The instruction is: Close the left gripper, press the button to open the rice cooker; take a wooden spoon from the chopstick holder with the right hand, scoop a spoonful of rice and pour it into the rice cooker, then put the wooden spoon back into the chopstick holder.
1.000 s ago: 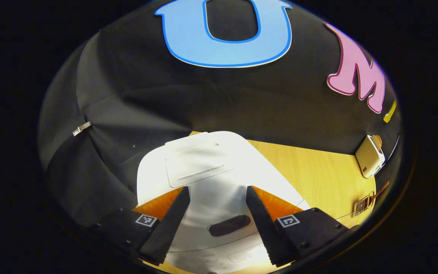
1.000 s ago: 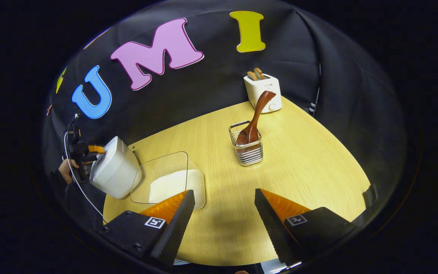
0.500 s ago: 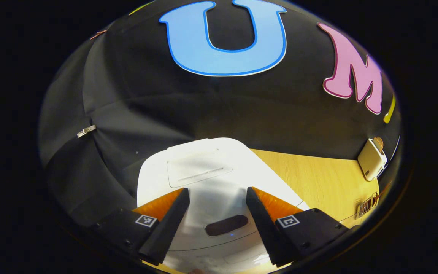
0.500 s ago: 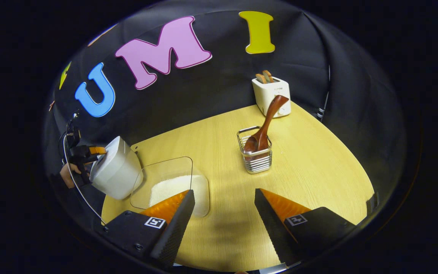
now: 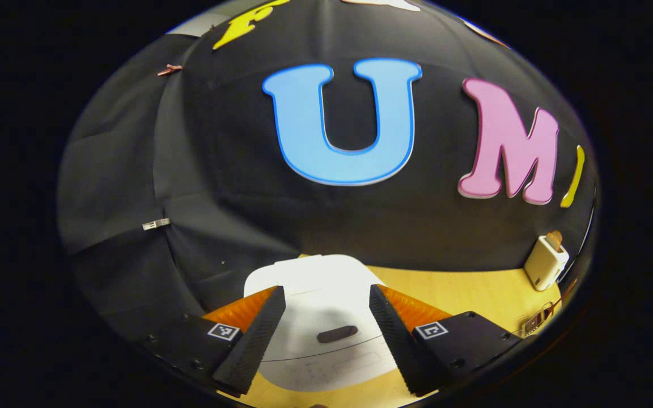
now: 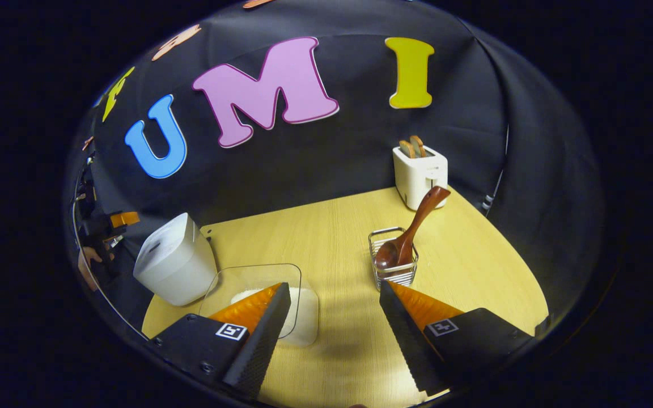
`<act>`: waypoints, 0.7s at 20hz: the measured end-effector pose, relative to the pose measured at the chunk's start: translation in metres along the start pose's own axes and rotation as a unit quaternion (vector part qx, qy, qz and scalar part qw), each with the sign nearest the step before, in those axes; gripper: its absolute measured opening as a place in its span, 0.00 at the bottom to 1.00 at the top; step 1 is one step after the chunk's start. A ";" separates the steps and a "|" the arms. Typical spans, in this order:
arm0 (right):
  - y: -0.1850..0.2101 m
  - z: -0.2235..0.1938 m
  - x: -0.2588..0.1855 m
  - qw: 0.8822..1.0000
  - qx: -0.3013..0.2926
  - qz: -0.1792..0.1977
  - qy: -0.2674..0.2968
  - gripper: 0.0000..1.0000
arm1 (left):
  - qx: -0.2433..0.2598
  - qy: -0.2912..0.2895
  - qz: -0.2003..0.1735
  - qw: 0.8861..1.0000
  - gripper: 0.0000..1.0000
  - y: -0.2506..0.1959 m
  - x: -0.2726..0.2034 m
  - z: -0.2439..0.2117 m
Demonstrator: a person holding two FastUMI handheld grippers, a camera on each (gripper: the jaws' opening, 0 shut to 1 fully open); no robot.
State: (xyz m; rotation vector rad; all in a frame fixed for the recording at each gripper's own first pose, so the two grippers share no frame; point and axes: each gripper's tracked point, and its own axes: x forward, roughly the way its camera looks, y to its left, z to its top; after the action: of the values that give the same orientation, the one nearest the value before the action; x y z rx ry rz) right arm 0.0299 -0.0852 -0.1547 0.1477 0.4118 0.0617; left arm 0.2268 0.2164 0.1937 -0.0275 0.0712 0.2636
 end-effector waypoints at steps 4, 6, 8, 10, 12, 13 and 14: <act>0.035 0.021 -0.027 0.999 -0.006 0.005 -0.038 0.98 | 0.003 -0.043 -0.042 0.998 0.96 -0.005 -0.078 0.015; 0.064 0.022 -0.042 0.999 -0.017 0.023 -0.046 0.98 | 0.013 -0.055 -0.070 0.996 0.97 -0.008 -0.114 0.015; 0.085 0.016 -0.055 0.997 -0.037 0.029 -0.053 0.98 | 0.012 -0.055 -0.094 0.994 0.96 -0.010 -0.149 0.004; 0.106 0.001 -0.071 0.997 -0.044 0.035 -0.051 0.98 | 0.007 -0.040 -0.119 0.992 0.96 -0.015 -0.182 -0.017; 0.128 -0.022 -0.080 0.998 -0.033 0.047 -0.035 0.98 | 0.000 -0.033 -0.126 0.991 0.96 -0.013 -0.207 -0.035; 0.138 -0.037 -0.083 0.998 -0.024 0.058 -0.019 0.98 | -0.002 -0.031 -0.125 0.992 0.96 -0.010 -0.218 -0.043; 0.148 -0.056 -0.082 0.998 -0.019 0.067 0.005 0.98 | -0.006 -0.029 -0.121 0.992 0.96 -0.005 -0.225 -0.050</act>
State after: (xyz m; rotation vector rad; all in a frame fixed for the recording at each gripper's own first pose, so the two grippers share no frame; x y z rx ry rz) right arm -0.0724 0.0611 -0.1497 0.1376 0.4101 0.2019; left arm 0.0081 0.1511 0.1605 -0.0392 0.0087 0.0225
